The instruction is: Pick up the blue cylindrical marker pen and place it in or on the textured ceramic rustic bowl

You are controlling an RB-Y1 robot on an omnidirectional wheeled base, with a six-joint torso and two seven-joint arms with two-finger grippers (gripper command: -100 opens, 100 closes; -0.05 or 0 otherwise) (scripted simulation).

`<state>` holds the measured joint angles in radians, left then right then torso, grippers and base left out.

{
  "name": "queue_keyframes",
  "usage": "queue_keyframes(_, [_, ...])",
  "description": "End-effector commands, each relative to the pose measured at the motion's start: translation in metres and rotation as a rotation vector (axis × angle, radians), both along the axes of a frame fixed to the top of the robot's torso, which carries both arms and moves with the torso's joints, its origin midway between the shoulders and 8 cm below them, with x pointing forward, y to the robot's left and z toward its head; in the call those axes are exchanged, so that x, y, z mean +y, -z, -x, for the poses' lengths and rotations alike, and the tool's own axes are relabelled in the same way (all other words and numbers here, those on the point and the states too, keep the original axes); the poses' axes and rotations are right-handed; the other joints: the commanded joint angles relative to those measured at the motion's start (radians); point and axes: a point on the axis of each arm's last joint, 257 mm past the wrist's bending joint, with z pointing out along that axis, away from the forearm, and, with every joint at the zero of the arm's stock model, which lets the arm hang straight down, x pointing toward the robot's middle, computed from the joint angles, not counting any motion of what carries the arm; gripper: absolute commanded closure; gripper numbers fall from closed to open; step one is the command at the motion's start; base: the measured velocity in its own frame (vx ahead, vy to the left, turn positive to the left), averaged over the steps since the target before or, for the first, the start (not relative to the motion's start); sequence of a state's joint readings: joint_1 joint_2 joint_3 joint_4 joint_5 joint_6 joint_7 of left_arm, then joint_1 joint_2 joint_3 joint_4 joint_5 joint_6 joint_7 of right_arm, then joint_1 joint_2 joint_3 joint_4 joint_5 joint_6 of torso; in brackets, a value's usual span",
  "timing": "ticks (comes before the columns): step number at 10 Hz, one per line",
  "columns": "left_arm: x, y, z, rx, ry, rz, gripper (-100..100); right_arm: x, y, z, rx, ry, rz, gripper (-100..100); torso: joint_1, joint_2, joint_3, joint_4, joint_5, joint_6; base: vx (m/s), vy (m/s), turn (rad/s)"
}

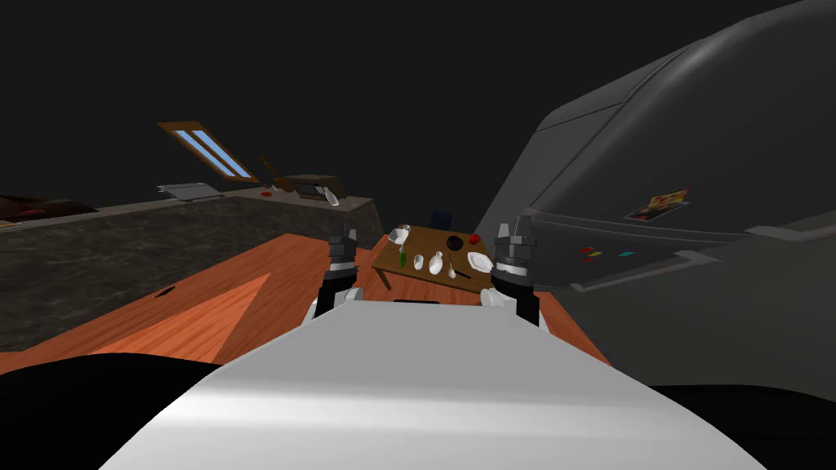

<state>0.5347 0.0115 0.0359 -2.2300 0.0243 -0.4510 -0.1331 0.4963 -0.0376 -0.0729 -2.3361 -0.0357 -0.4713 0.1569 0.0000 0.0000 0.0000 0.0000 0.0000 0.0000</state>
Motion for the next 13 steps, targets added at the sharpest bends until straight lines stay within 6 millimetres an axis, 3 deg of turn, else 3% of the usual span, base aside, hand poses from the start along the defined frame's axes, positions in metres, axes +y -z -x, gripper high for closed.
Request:
queue_keyframes(1, [0.000,0.000,0.000,0.000,0.000,0.000,0,0.005,0.011,-0.008,0.036,-0.002,0.052,-100,0.000,0.000,0.000,0.000,0.000,0.000,-0.006,-0.031,0.120])
queue_keyframes(5, [0.000,0.000,0.000,0.000,0.000,0.000,0,0.017,0.050,-0.031,0.146,0.008,0.198,-100,-0.006,0.002,0.001,0.000,-0.001,0.000,-0.029,-0.070,0.159])
queue_keyframes(12, [0.000,0.000,0.000,0.000,0.000,0.000,0,0.028,0.151,-0.066,0.371,0.029,0.533,-100,-0.005,0.001,0.001,0.000,-0.001,0.000,-0.043,-0.074,0.186])
queue_keyframes(13, [0.000,0.000,0.000,0.000,0.000,0.000,0,0.028,0.152,-0.066,0.374,0.029,0.533,-100,-0.004,0.001,0.001,0.000,-0.001,0.000,-0.023,-0.035,0.080])
